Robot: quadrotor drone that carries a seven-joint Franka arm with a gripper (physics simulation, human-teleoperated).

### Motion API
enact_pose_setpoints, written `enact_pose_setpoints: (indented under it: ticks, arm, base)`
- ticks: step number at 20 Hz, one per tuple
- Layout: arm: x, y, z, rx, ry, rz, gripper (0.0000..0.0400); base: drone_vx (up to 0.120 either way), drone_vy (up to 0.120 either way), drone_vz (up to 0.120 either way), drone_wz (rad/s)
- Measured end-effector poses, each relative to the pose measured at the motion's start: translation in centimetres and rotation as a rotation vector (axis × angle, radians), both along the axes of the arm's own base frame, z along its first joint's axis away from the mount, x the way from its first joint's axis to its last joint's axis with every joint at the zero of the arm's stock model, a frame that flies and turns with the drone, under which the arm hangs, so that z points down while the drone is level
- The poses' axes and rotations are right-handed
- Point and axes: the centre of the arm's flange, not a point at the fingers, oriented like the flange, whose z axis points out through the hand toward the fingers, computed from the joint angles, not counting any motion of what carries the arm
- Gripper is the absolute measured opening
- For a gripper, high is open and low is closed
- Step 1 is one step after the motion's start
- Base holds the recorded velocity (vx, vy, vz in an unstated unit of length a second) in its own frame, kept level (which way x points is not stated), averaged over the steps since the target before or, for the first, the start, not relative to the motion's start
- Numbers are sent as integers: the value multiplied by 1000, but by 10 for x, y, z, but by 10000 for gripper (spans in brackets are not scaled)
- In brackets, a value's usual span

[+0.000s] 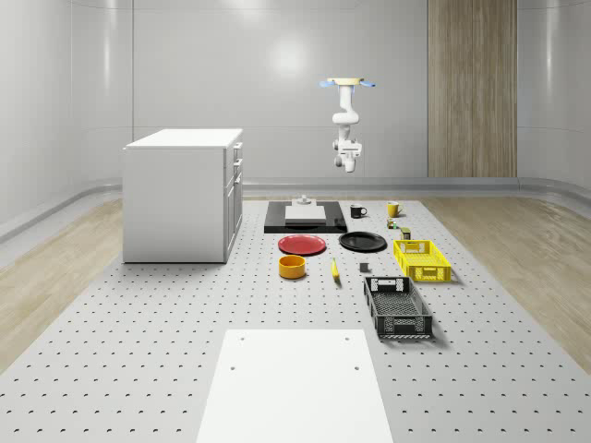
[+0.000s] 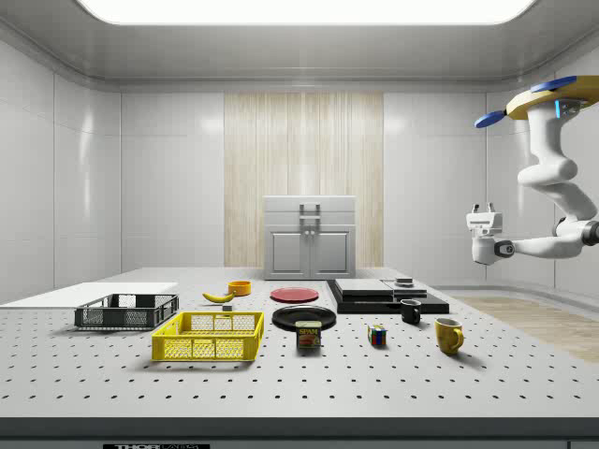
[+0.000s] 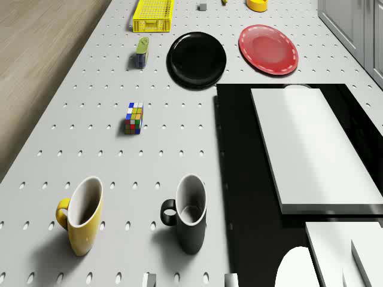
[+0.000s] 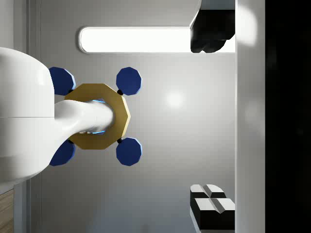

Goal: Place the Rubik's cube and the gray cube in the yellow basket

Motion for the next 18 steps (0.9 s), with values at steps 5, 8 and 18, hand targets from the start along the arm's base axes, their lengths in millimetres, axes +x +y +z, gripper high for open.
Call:
enact_pose_setpoints:
  ticks: [5,8,18]
  arm:
    - [-4,0,37,0,-4,0,400]
    - [-3,0,56,0,-6,0,400]
    - [-1,0,88,0,-14,0,400]
  base:
    - [24,72,0,0]
    - [120,120,0,0]
    - [120,120,0,0]
